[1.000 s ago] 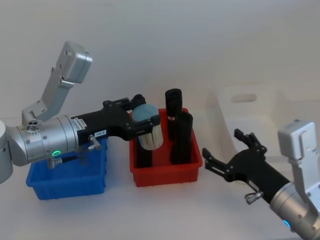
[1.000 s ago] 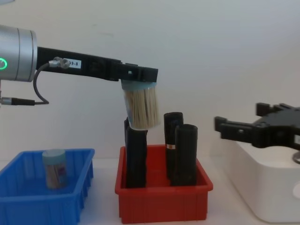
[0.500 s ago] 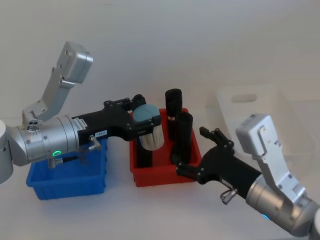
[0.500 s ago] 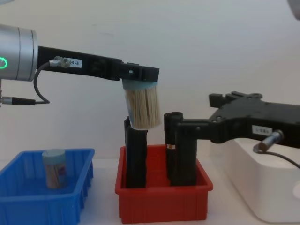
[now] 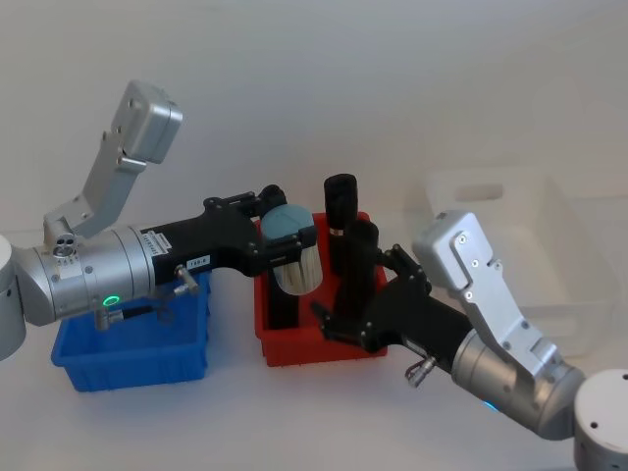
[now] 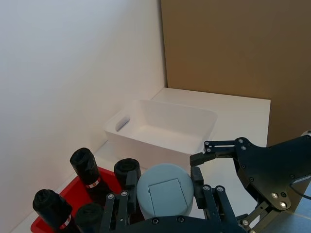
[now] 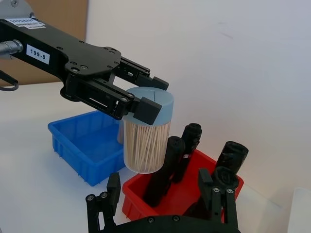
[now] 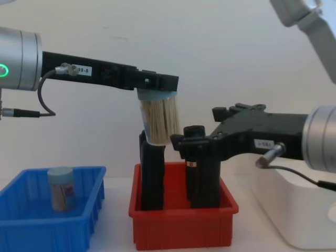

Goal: Pick the cotton swabs from the blue box and place them into the white box.

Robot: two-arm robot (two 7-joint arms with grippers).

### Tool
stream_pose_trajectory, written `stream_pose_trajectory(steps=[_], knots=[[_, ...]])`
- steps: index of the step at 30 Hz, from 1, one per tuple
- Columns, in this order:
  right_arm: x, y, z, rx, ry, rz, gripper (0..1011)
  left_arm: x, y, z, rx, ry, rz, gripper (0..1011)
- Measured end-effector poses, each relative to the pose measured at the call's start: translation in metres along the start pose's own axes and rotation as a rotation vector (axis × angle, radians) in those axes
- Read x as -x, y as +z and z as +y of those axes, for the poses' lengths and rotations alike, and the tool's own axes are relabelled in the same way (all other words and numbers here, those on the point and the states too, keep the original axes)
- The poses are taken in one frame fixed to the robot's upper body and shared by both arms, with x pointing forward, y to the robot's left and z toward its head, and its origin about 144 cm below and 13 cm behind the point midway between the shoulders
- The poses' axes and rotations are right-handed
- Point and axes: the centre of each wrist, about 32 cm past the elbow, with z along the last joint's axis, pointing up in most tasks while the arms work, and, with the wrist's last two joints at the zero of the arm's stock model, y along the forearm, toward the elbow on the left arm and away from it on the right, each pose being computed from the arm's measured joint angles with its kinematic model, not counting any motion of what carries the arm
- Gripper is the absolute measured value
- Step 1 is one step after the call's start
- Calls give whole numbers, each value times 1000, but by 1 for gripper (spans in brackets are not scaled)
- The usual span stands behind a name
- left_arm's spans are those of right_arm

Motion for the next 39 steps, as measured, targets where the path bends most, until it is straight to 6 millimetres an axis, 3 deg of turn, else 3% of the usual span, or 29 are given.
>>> stream_pose_trajectory(steps=[30, 39], knots=[[6, 1, 53, 15, 24, -3, 998, 0, 0, 0, 0, 0, 0, 669], [7, 0, 61, 2, 38, 4, 765, 0, 0, 0, 0, 0, 0, 669]])
